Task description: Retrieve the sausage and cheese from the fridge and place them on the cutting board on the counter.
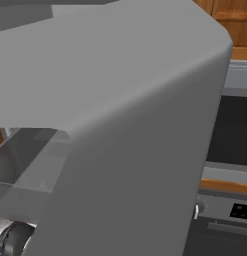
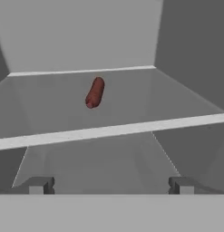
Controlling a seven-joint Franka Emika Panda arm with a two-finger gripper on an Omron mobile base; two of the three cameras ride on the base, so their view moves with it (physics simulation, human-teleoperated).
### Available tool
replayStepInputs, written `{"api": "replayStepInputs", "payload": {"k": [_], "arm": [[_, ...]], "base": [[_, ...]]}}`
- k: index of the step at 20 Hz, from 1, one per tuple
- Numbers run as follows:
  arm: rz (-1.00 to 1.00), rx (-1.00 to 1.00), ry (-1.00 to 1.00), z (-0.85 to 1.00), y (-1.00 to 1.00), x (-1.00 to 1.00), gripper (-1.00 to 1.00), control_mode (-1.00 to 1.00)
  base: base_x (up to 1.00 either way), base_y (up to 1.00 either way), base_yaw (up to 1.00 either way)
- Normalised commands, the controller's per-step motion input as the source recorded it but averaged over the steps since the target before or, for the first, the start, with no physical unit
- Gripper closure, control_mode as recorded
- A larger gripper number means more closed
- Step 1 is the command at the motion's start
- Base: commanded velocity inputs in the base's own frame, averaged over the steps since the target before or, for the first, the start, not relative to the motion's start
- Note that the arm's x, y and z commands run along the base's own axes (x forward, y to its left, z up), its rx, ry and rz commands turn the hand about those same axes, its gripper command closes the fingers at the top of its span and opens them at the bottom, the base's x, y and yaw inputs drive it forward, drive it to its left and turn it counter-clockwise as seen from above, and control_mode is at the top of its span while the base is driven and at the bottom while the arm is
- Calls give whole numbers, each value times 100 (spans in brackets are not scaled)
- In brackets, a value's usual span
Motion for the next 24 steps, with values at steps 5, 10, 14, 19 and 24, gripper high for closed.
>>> {"api": "replayStepInputs", "payload": {"k": [5,10,14,19,24], "arm": [[0,1,15,0,0,100,-100,-100],[-1,0,2,-5,0,94,-100,-100],[-4,0,0,-16,0,82,-100,-100],[-3,0,1,-15,-4,71,-100,-100],[-7,5,8,-1,0,51,-100,-100]], "base": [[0,0,0],[0,0,0],[0,0,0],[0,0,0],[0,0,0]]}}
